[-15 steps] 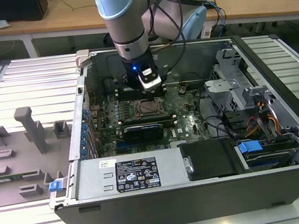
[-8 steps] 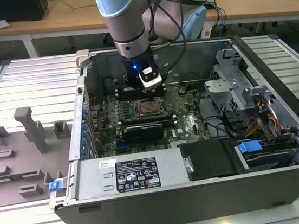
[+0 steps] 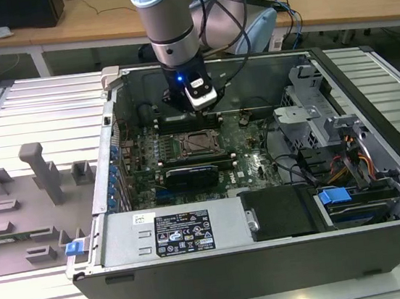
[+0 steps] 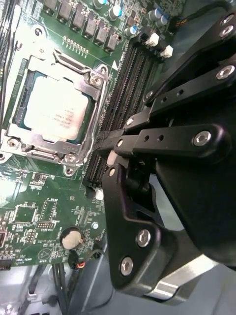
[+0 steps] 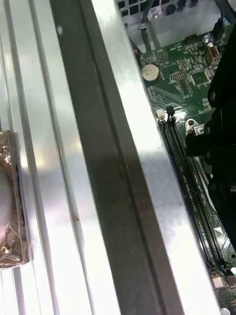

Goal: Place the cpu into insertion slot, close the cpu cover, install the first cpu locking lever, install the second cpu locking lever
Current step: 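Install the first cpu locking lever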

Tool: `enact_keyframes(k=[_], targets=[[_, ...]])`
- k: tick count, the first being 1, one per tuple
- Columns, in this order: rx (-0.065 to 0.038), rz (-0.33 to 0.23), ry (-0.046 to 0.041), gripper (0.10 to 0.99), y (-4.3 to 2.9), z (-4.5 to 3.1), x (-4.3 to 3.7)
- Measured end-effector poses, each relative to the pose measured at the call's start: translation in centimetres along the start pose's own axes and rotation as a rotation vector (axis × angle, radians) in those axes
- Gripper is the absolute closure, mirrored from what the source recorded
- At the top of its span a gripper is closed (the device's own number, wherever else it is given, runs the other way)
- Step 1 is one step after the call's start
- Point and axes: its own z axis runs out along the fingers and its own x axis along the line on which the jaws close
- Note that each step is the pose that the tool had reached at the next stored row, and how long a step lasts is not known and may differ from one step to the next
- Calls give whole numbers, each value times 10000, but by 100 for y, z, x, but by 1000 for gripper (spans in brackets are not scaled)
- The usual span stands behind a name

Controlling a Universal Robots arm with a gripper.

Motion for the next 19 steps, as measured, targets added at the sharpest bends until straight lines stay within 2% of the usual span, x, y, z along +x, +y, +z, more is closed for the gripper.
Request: enact_keyframes(k=[3, 4, 5, 7, 8, 9, 10, 13, 18, 19], targets=[[3, 1, 3, 980, -1, -1, 0], [19, 6, 55, 980, -1, 0, -2], [66, 25, 236, 980, 2, 4, -11], [215, 94, 842, 980, 9, 15, -37], [269, 113, 1029, 980, 11, 18, -45], [307, 125, 1160, 980, 12, 20, -50], [318, 130, 1191, 980, 12, 20, -50], [342, 126, 1187, 980, 10, 20, -50], [858, 26, 1038, 980, -56, 12, -71], [998, -1, 995, 980, -82, 11, -78]])
